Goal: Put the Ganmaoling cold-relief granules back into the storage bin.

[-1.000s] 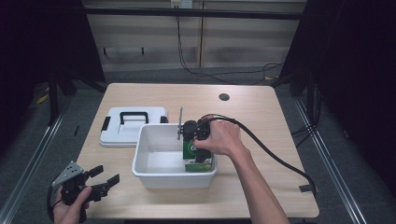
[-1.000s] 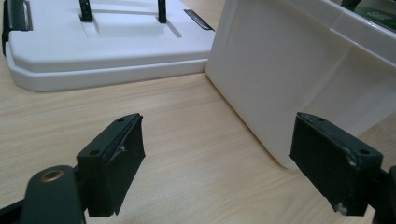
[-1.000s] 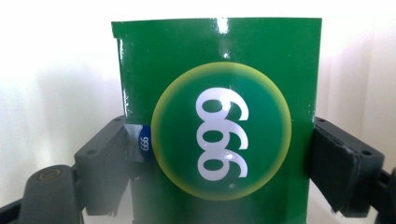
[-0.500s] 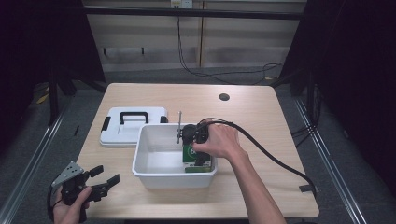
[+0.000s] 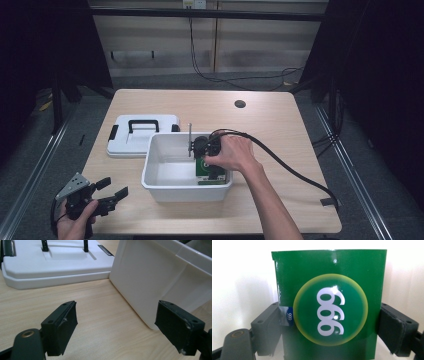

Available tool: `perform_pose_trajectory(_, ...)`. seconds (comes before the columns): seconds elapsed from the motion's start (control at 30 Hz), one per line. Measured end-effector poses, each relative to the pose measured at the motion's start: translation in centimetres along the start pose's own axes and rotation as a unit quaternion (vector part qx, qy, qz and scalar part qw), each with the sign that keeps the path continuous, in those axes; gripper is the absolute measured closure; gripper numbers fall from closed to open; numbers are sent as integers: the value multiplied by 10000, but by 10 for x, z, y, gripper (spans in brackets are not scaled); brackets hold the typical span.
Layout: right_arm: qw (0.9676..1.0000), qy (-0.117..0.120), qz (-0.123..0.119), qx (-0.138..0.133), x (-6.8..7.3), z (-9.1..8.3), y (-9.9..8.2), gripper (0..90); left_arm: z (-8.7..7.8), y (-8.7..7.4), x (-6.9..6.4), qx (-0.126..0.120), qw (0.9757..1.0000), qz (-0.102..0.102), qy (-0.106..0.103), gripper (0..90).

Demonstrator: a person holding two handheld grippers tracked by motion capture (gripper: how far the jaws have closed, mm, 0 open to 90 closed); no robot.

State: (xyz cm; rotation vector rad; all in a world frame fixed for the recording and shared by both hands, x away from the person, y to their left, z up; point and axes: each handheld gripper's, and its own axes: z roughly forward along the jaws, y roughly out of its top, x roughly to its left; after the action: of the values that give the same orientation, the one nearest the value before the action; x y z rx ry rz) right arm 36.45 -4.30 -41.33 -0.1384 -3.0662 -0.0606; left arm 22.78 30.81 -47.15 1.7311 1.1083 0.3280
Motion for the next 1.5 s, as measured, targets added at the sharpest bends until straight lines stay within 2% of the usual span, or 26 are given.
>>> perform_pose_trajectory(0.1,9999,-70,-27,97,0,0,1,143,0,0,0,13,10000,23,4,172)
perform_pose_trajectory(0.17,9999,-81,-10,66,1,2,0,137,0,0,0,10,10000,20,7,172)
perform_pose_trajectory(0.27,9999,-60,44,151,0,3,2,133,0,0,0,14,10000,8,8,172)
perform_pose_trajectory(0.57,9999,-11,90,135,-1,1,1,131,0,0,0,12,10000,11,2,172)
perform_pose_trajectory(0.67,9999,-68,125,22,-1,-4,-1,131,1,0,1,36,10000,14,34,172)
perform_pose_trajectory(0.97,9999,-59,127,-20,0,-14,-5,136,1,0,0,56,10000,13,17,172)
perform_pose_trajectory(1.27,9997,-55,151,-179,-1,-21,-8,137,1,0,2,38,10000,-24,21,172)
perform_pose_trajectory(1.5,9989,-59,183,-425,1,-28,-12,139,2,1,0,31,10000,6,-2,172)
